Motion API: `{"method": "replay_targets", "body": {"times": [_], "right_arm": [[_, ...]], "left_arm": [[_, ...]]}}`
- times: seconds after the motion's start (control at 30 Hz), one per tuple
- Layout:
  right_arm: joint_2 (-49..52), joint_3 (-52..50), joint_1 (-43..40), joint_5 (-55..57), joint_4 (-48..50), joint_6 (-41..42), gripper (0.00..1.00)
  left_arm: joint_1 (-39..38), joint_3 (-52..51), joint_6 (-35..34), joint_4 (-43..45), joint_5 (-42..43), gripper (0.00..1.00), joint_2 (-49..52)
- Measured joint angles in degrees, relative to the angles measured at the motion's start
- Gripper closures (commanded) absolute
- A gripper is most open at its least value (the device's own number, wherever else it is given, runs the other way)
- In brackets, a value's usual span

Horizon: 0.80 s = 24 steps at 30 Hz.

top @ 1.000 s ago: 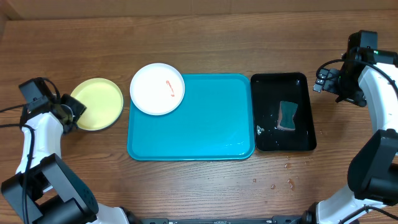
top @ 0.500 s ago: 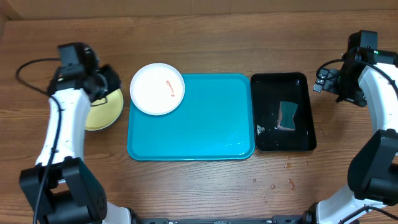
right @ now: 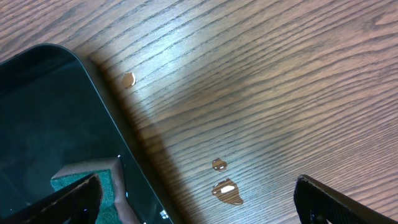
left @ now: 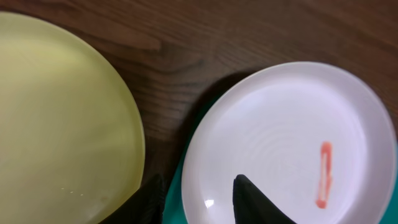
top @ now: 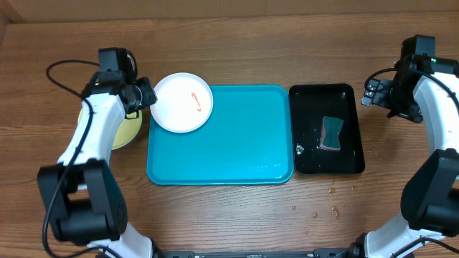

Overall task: Clean dirty plates on tray and stack at the side
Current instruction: 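Reach the left gripper to the white plate rim and grasp it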

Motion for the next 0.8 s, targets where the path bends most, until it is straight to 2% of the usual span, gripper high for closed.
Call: {"method": "replay_targets", "body": {"times": [0.27,0.4,0.53,0.7,0.8], "right_arm": [[0.00,0.00,0.00,0.00,-0.02,-0.07,0.00],[0.00,0.00,0.00,0.02,0.00,-0.02,0.00],[0.00,0.00,0.00,0.02,0.00,-0.04,0.00],[0.00,0.00,0.00,0.02,-0.02,0.00,0.00],[0.00,0.00,0.00,0.00,-0.04,-0.02,0.00]], "left_arm": [[0.00,0.00,0.00,0.94,-0.46,0.64,5.75],[0.00,0.00,0.00,1.11,-0.46,0.69,6.29],[0.00,0.00,0.02,1.16,-0.46,0.70,6.80],[0.00,0.00,0.07,1.20,-0.44,0.81,8.44],[0.00,0.00,0.39,1.33,-0.39,0.92,8.57]]}}
